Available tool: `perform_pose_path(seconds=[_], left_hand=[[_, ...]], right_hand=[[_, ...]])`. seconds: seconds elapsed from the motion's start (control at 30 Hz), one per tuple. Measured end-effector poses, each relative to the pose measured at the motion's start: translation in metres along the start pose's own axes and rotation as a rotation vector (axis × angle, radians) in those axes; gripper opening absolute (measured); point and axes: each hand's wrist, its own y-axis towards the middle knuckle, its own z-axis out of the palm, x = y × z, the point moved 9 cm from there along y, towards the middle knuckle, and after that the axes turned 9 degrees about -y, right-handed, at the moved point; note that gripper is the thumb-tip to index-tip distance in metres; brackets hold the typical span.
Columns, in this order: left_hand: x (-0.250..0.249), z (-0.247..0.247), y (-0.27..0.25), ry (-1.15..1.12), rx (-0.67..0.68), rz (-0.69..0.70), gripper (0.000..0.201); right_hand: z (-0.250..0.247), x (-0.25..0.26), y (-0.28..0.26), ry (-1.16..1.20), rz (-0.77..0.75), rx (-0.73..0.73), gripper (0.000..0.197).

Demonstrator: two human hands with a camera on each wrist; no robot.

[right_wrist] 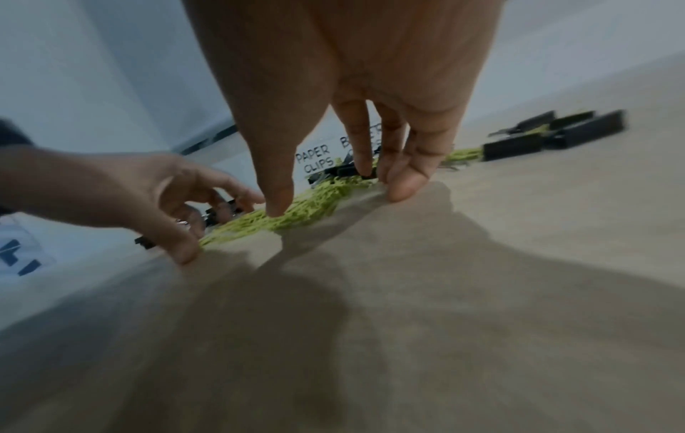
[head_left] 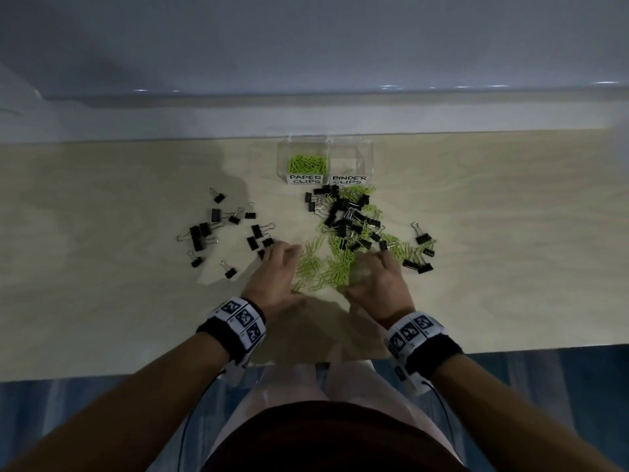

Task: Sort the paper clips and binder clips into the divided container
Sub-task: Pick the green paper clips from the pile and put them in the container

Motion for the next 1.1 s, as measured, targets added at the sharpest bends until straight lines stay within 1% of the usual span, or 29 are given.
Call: perform_pose_path(seconds=[0.07,0.13,0.23,0.33,0.4,0.5,0.57,0.67,0.77,0.87,0.97,1.1], left_hand=[[-0.008,0.001,0.009,-0.043,-0.021,0.003,0.092],[-0.018,0.0,0.017,-0.092,-0.039,0.043,0.083],[-0.03,0.002,0.025,-0.095,-0.003,0.081,0.069],[-0.036,0.001,0.029,-0.074,0.009,0.099,0.047],[-0.039,-0.004,0.03,-0.056,-0.006,0.114,0.035],[-0.039,-0.01,0.029,-0.072,-0.034,0.12,0.028],[-0.033,-0.014,0.03,-0.133,-0.065,0.087,0.025],[-0.018,-0.027,0.032,-0.316,-0.146,0.001,0.018],[-0.01,-0.051,0.038,-0.501,-0.237,-0.041,0.013],[-0.011,-0.088,0.05,-0.565,-0.327,-0.04,0.012],[-0.015,-0.128,0.07,-0.567,-0.422,-0.01,0.013],[-0.016,-0.168,0.099,-0.49,-0.534,0.003,0.011]], right_hand=[[0.006,0.017,0.005,-0.038,-0.027,0.039,0.077],[0.012,0.028,0.011,-0.039,-0.043,0.06,0.07],[0.014,0.037,0.014,0.031,-0.091,0.051,0.048],[0.008,0.042,0.013,0.074,-0.141,-0.006,0.021],[0.004,0.04,0.015,0.066,-0.155,-0.03,0.013],[-0.002,0.03,0.019,0.1,-0.128,-0.062,0.012],[-0.008,0.021,0.021,0.158,-0.064,-0.07,0.012],[-0.015,0.012,0.026,0.307,0.042,-0.029,0.014],[-0.03,0.015,0.039,0.426,0.087,0.006,0.013],[-0.059,0.03,0.064,0.496,0.059,-0.024,0.012],[-0.088,0.051,0.096,0.56,0.027,-0.082,0.012],[-0.12,0.087,0.141,0.479,-0.079,-0.218,0.01]])
